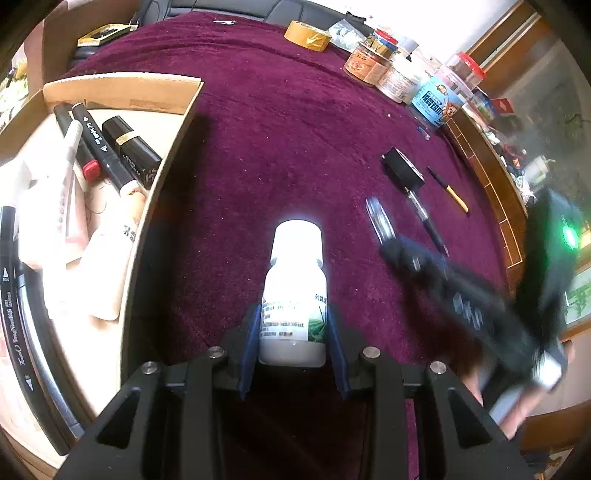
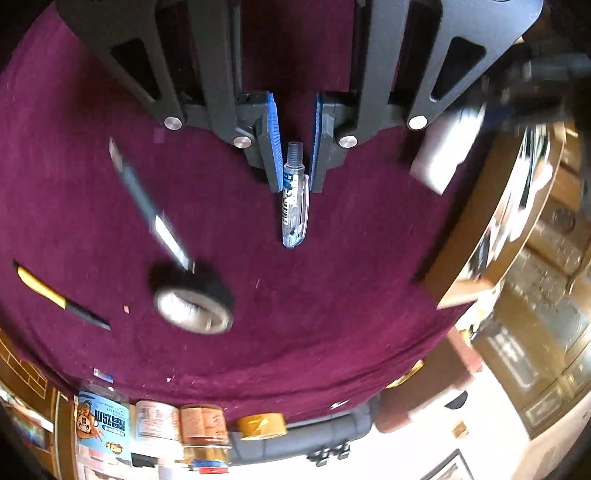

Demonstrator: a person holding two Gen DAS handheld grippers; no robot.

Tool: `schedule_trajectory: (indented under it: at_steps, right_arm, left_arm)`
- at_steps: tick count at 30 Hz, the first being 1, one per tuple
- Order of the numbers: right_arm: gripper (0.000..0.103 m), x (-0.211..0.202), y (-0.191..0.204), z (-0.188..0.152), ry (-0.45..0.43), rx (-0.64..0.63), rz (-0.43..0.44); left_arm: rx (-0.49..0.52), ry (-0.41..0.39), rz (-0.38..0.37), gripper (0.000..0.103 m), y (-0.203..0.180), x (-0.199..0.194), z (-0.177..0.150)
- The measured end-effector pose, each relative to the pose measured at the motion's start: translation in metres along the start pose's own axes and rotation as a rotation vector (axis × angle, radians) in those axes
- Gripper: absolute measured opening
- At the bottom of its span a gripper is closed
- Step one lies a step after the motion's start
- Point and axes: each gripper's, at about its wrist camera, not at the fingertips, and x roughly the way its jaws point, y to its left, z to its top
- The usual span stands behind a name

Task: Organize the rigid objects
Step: 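Carry the pill bottle and clear pen into the tray and open both tools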

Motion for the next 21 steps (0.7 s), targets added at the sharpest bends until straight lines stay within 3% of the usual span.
schedule_trajectory:
  at_steps: [7,15,21]
  right_arm:
    - [0.016,0.0,-0.001,-0.002,0.028,0.031,0.024]
    - [0.014,0.0,0.016,-0.006,0.0,-0.018,-0.059]
    - [0.014,-0.014,0.023,-0.014,-0.023,0.033,0.093]
  left_arm:
    - [0.012,-0.004,0.013,0.035,-0.004,0.003,0.002]
    - [0.037,-0.031,0.027,0.034,-0.006,0.003,0.0]
    - [-0.025,-0.055,-0.07,0.034,0.007,-0.019,-0.009]
